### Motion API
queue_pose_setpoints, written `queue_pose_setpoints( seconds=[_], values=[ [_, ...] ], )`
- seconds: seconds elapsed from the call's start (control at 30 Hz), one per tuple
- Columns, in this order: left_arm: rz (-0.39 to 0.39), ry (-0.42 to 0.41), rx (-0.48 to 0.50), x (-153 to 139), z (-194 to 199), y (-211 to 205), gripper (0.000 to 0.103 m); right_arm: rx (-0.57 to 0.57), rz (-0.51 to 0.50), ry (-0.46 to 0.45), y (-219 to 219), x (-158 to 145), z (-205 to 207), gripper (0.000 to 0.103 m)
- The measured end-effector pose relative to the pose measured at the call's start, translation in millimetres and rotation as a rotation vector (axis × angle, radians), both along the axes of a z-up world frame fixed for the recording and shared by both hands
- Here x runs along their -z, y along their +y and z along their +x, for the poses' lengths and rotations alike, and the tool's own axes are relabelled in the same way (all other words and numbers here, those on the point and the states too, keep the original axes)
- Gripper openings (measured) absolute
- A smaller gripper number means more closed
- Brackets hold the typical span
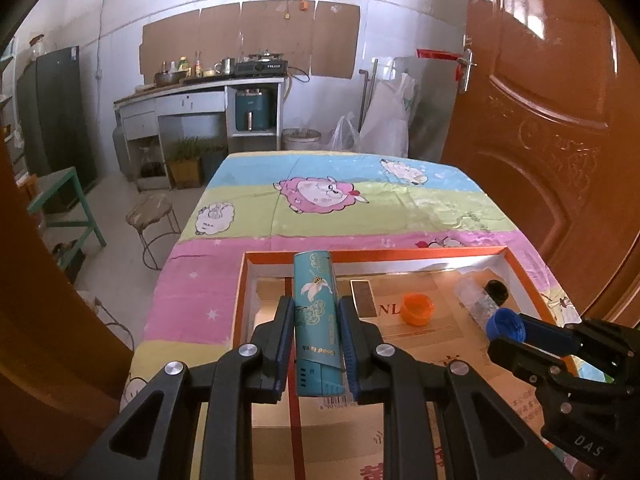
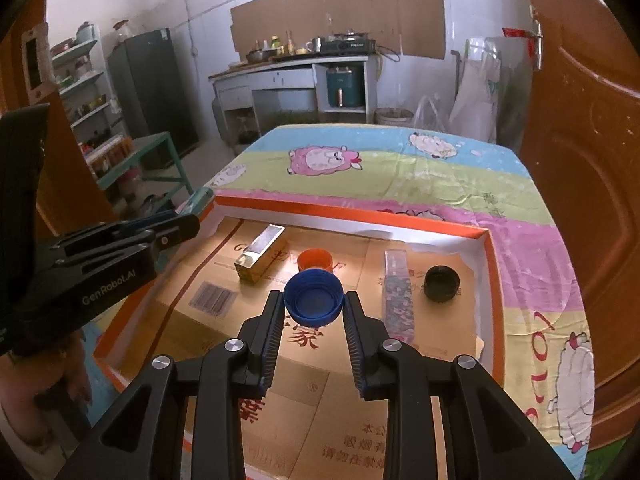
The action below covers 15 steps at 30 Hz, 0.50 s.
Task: Organize rigid objects
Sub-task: 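Carry the teal tube and blue cap with both tools into the tray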
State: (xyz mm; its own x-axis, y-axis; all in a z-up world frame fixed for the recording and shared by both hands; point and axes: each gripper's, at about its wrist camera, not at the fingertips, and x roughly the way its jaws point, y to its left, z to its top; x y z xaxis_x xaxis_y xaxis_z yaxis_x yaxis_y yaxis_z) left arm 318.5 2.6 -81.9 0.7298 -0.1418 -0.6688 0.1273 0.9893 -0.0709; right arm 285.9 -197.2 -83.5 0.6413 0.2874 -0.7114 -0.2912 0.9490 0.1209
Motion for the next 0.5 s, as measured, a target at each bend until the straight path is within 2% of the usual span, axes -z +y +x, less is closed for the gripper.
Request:
queue_pose_setpoints(
  seconds=[0.37,0.5],
  values=[
    [-0.007,0.076,-0.017,13,24,-1,0.023,0.013,0.011,0.111,0,20,23,0.031],
    [-0.007,0.106,-0.017,19,30,-1,0.023,0.012,0.012,0.123,2,22,27,0.031]
  ],
)
